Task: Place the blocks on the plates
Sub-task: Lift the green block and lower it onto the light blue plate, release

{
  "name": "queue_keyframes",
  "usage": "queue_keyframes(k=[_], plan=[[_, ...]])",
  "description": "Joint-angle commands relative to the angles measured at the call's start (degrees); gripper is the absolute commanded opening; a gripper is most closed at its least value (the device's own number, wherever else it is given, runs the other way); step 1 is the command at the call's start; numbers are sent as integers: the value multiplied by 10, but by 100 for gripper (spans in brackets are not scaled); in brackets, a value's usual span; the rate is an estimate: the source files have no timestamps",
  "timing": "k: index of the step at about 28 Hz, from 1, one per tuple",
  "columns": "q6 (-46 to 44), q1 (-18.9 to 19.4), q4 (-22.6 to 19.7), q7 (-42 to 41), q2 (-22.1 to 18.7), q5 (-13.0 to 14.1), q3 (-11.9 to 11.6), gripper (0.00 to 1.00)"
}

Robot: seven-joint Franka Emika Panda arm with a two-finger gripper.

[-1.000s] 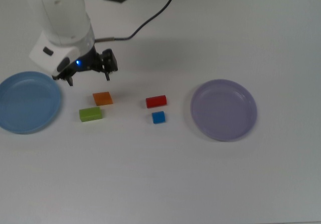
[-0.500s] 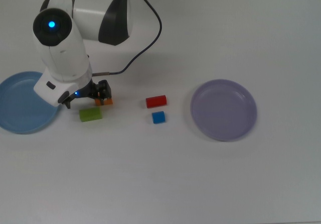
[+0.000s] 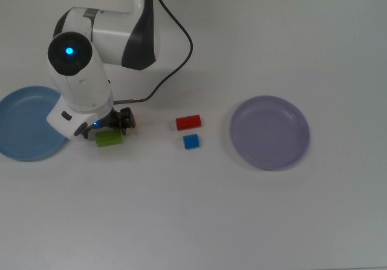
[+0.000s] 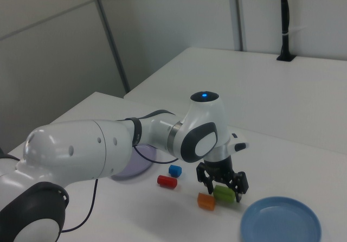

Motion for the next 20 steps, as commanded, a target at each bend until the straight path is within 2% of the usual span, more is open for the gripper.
queue_keyframes(k=[1,4,5,9,13,20], plan=[[17,7,-3,19,3,-20,-3,44],[14,7,0,19,3,-20,-3,22],[12,7,0,19,2,-20,-3,19],[7,7,0,19,-9,-18,-3,16],[-18,-2,0,14,-37,-16,-3,16],[-69,-45,2,-14,-74,-4,-3,16]])
